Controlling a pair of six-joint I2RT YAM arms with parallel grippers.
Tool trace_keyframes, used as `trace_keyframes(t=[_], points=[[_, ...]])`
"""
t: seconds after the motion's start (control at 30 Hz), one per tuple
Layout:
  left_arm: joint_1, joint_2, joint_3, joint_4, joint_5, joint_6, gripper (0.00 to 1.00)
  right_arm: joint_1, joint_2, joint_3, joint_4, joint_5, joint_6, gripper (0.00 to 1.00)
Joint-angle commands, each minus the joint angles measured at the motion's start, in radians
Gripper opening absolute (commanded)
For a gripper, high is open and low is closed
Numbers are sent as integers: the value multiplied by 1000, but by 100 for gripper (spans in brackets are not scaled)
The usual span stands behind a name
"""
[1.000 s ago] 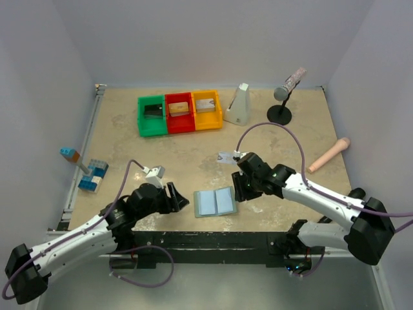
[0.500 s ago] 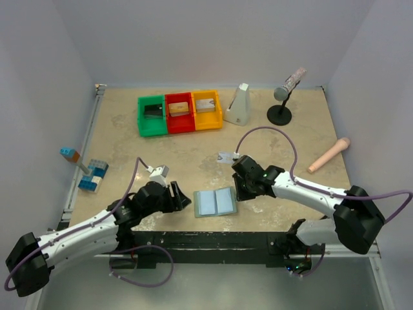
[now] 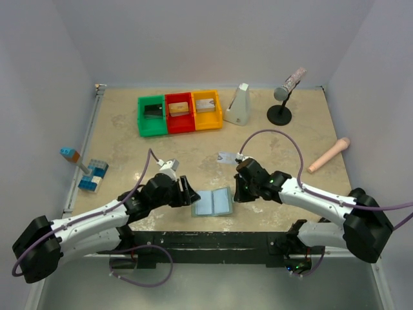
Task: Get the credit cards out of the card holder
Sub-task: Remove the credit card from the card holder.
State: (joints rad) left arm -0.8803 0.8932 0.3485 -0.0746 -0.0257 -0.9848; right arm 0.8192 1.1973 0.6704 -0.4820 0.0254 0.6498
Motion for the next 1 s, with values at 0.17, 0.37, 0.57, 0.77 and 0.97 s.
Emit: trace_keyframes(t=[0.17,0.37,0.57,0.77,0.97], points=[[-6,110,37,127,69,2,61,44,-42,-67,92,-24,108,0],[-6,134,21,147,66,3,60,47,-35,-80,102,-22,109,0],[-6,197,21,150,76,32,59,47,-12,-71,109,-24,106,0],[-6,228,-2,193,92,40,58,49,-2,-77,117,-22,106,0],[-8,254,9,197,104,57,57,47,13,-65,125,-22,106,0]])
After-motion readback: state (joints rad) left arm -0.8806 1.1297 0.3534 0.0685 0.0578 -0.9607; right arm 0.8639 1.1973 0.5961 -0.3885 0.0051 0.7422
